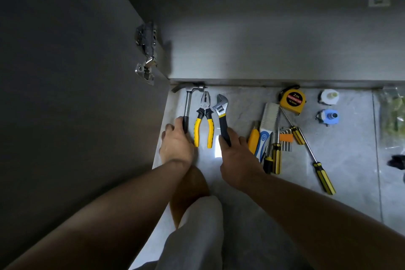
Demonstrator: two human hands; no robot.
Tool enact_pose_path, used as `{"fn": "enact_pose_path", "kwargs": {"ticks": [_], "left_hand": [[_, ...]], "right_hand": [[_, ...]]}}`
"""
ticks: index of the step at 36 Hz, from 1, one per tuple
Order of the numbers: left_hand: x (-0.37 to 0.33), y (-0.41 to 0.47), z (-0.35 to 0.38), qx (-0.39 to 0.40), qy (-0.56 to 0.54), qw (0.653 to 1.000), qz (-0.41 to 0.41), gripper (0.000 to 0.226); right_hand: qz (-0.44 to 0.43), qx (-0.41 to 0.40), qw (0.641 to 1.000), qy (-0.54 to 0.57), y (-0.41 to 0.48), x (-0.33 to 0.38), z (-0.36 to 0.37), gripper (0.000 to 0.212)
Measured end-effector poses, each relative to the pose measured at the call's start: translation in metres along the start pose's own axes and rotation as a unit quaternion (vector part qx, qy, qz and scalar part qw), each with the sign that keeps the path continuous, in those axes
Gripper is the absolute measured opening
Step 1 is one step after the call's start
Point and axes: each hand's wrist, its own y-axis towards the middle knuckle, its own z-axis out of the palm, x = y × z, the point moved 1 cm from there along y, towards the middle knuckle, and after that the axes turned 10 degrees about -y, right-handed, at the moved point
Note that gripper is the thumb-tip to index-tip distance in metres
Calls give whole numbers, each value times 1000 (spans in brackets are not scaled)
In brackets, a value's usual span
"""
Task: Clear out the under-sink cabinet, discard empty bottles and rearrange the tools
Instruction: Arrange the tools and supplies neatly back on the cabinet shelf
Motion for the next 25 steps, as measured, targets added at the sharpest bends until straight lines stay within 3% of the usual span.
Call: {"fn": "enact_pose_path", "kwargs": {"ticks": [9, 13, 17, 25], "left_hand": [[-3, 1, -1, -11, -20, 1000, -9, 43], [-21, -3, -6, -74, 28, 992, 96, 40], [-25, -14, 0, 18, 58, 978, 199, 62], [-24, -18, 5, 68, 65, 981, 172, 75]], "right_hand": [[10, 20, 1000, -15, -2, 5, -1, 81], [12, 26, 1000, -11, -2, 6, -1, 84], [7, 29, 1000, -3, 0, 6, -2, 89], [-3, 36, 999, 20, 6, 11, -3, 90]]}}
